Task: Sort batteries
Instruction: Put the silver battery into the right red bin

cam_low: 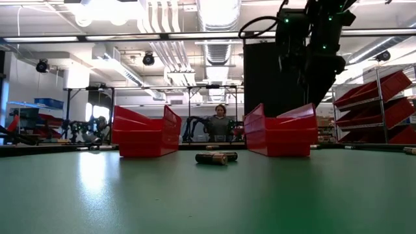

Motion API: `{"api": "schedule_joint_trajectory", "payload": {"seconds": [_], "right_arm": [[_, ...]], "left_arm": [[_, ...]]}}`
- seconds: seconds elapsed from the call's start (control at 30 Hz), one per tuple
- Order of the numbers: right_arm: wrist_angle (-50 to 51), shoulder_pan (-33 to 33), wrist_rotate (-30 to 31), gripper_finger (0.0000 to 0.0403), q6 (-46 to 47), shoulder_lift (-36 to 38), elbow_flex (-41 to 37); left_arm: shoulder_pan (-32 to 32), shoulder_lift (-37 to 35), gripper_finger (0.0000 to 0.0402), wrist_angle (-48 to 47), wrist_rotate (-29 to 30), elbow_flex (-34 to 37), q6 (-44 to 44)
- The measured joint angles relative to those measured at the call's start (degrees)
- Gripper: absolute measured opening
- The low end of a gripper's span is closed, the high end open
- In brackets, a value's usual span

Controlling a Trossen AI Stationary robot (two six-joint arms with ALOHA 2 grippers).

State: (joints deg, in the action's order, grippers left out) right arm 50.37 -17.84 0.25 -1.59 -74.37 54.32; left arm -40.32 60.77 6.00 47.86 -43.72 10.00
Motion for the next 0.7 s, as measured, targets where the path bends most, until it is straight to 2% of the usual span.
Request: {"api": "schedule_joint_trajectory", "payload": {"seconds": [0.2,0.3,0.4,0.5,0.7], "right_arm": [[0.3,-6.0,9.2,0.0177,-6.8,0.0,0.7],[0.1,-12.9,8.9,0.0168,-8.0,-0.8,0.7],[0.0,-21.3,8.2,0.016,-5.4,-2.7,0.7],[-0.8,-28.8,4.6,0.0156,-4.0,-5.3,0.7],[-6.4,-36.0,3.1,0.017,-7.6,-12.2,2.0]], "left_arm": [[0.0,0.0,0.018,0.0,0.0,0.0,0.0],[0.0,0.0,0.018,0.0,0.0,0.0,0.0],[0.0,0.0,0.018,0.0,0.0,0.0,0.0],[0.0,0.0,0.018,0.0,0.0,0.0,0.6],[0.0,0.0,0.018,0.3,0.0,0.0,1.2]]}}
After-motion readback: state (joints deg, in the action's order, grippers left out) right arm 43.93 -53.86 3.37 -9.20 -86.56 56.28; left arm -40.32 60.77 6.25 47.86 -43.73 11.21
